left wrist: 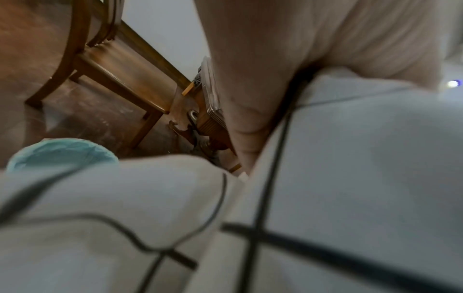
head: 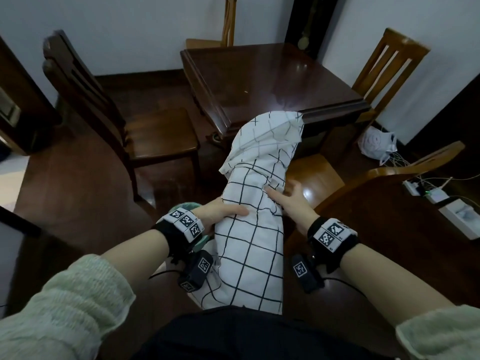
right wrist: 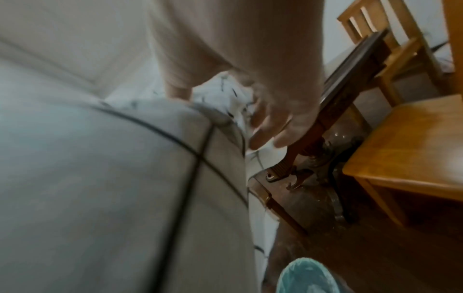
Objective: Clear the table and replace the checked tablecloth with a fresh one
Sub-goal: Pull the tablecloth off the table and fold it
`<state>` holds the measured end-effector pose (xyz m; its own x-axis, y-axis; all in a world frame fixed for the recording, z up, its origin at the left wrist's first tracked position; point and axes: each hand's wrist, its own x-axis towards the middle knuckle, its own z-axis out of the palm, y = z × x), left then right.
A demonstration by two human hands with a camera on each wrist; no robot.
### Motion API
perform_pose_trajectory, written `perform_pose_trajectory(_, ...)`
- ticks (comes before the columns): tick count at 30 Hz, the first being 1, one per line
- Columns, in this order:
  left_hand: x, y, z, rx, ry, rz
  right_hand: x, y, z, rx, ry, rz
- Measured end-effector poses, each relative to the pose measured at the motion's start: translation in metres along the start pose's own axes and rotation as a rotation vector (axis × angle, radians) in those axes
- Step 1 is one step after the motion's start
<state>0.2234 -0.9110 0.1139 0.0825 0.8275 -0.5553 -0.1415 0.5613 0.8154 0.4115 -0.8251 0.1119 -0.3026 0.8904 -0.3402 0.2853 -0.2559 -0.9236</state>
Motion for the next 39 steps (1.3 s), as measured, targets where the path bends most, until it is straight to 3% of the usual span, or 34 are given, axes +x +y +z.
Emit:
perform_pose_trajectory(2, 0.008, -0.002, -0.006, 0.104, 0.071, 0.015, 0.006, 0.002, -0.007, -0.156, 0.153, -0.141)
perform_pose_trajectory(5, 0.019, 0.000, -0.020, 0.306, 0.078, 0.053, 0.021, -0.001, -0.019, -0.419, 0.248, -0.366)
perform_pose_trajectory(11, 0.030, 0.021, -0.046, 0.756, -0.103, 0.061, 0.053, -0.033, -0.042, -0.677, 0.602, -0.448)
perform_pose_trajectory(14, 0.031, 0.023, -0.061, 0.920, -0.155, 0.084, 0.051, -0.045, -0.053, -0.732, 0.566, -0.486)
perform_pose_trajectory(16, 0.032, 0.022, -0.067, 1.035, -0.203, 0.091, 0.054, -0.048, -0.063, -0.782, 0.391, -0.519)
perform_pose_trajectory(19, 0.038, 0.017, -0.075, 1.267, -0.181, 0.124, 0.064, -0.054, -0.068, -0.700, 0.218, -0.314)
perform_pose_trajectory(22, 0.042, 0.012, -0.086, 1.511, -0.020, 0.174, 0.076, -0.058, -0.075, -0.713, 0.316, -0.174)
perform_pose_trajectory(26, 0.046, 0.011, -0.098, 1.667, -0.021, 0.180, 0.093, -0.054, -0.077, -0.638, 0.373, -0.033)
perform_pose_trajectory(31, 0.048, 0.001, -0.107, 1.615, -0.040, 0.243, 0.105, -0.051, -0.075, -0.556, 0.446, 0.024)
perform_pose_trajectory(35, 0.053, -0.012, -0.112, 1.279, -0.045, 0.121, 0.105, -0.042, -0.082, -0.565, 0.529, 0.036)
perform_pose_trajectory(37, 0.058, -0.021, -0.117, 1.119, -0.081, 0.052, 0.102, -0.040, -0.080, -0.579, 0.571, -0.055)
perform_pose_trajectory(39, 0.063, -0.028, -0.116, 1.033, -0.012, -0.009, 0.097, -0.038, -0.072, -0.564, 0.498, -0.209)
